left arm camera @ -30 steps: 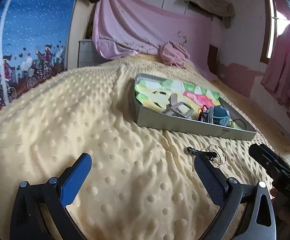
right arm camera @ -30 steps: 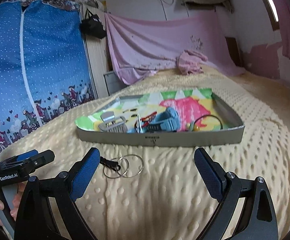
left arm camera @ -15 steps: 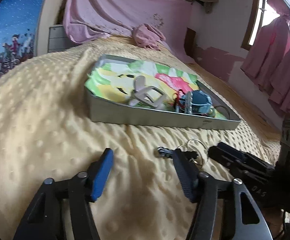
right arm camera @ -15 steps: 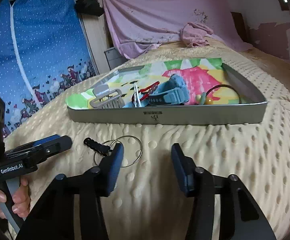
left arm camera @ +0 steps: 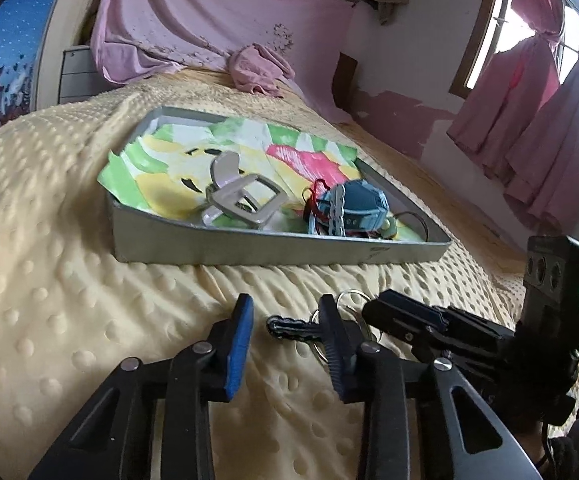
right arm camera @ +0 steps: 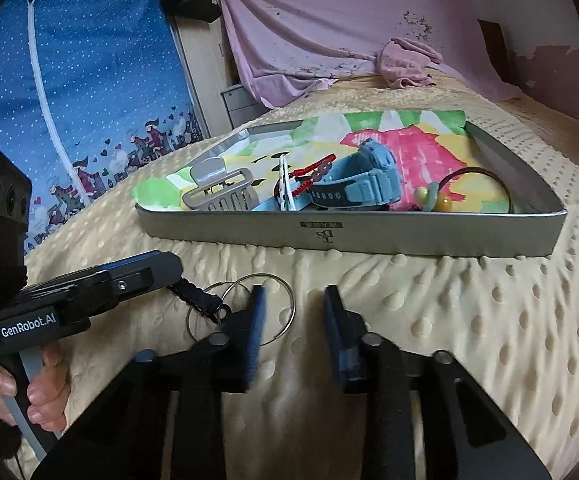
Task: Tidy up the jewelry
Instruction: 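Close the left tool on the key ring's black fob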
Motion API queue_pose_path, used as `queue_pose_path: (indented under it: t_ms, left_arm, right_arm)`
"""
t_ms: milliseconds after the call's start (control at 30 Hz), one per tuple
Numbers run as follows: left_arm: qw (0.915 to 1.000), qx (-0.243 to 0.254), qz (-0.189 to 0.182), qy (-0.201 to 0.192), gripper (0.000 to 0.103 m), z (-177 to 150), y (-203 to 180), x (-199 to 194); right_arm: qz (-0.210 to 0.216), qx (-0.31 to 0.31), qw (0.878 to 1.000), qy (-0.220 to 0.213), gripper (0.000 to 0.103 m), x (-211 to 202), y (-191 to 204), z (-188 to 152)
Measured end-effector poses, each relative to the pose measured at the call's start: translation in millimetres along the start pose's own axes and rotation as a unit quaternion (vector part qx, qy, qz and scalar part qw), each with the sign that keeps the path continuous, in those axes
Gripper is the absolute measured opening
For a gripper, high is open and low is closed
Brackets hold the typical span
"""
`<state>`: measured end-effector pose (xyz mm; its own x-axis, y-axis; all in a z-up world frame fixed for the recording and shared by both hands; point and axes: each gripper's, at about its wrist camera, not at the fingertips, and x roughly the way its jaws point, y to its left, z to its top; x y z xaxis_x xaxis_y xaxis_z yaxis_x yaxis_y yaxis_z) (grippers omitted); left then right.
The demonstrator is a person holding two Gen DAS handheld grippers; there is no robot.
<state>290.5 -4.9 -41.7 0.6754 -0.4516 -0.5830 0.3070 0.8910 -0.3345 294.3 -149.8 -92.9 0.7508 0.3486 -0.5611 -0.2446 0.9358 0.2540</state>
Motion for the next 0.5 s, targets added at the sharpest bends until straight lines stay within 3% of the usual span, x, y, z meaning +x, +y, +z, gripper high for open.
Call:
queue_pose_path:
  t_ms: [400,500]
  left_arm:
    - [0.9995,-0.018,-0.012,0.022,0.031,-7.7,8.5,9.6]
    - [0.9994,-0.024,-0.011,0.024,0.021,-7.9,10.9,10.7]
  right_arm:
    - [0.008,0.001,1.000,0.017,0.023,9.1,-2.0,-3.1]
    - [0.004,-0.001,1.000,0.021,0.023,10.7,-1.1,-4.0]
